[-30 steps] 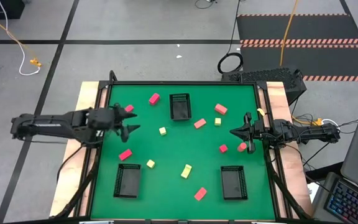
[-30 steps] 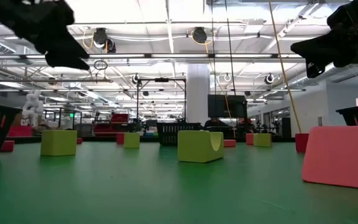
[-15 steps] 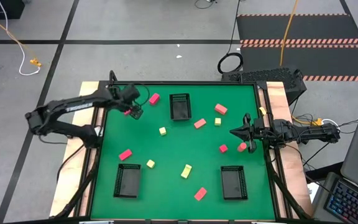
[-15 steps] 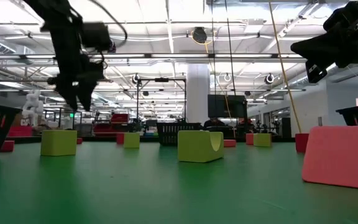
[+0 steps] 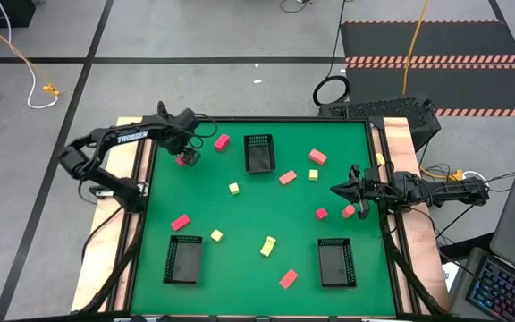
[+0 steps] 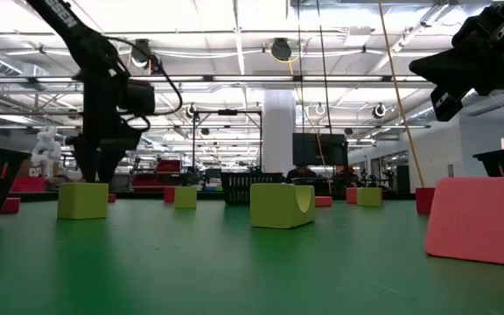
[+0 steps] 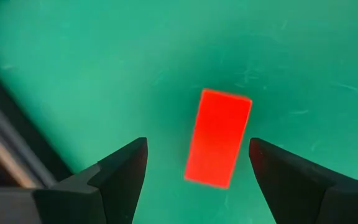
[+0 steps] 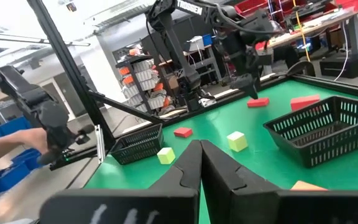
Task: Sort & place blocks by color
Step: Put the red block into the top black bin
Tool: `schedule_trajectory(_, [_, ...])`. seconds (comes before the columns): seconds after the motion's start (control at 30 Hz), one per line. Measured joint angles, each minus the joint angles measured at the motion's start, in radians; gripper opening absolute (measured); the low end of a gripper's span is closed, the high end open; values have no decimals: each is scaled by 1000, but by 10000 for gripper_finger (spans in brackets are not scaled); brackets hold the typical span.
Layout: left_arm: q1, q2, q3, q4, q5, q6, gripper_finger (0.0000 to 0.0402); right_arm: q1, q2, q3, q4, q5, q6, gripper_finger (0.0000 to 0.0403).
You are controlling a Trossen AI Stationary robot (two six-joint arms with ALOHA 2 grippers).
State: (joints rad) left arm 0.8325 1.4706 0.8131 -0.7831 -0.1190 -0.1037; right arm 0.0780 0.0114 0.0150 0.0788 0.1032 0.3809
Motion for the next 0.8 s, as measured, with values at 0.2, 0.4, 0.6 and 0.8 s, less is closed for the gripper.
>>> schedule_trajectory(0.2, [-1,88,0,33,74,48,285,0,0,0,0,0,0,0])
schedule_trajectory(0.4, [-2,145,5,34,67,69,277,0,0,0,0,0,0,0])
schedule_trajectory(0.6, [-9,115,-1,42,84,69,168,0,0,0,0,0,0,0])
schedule_trajectory(0.8, [-6,88,15,24,54,88,123,0,0,0,0,0,0,0])
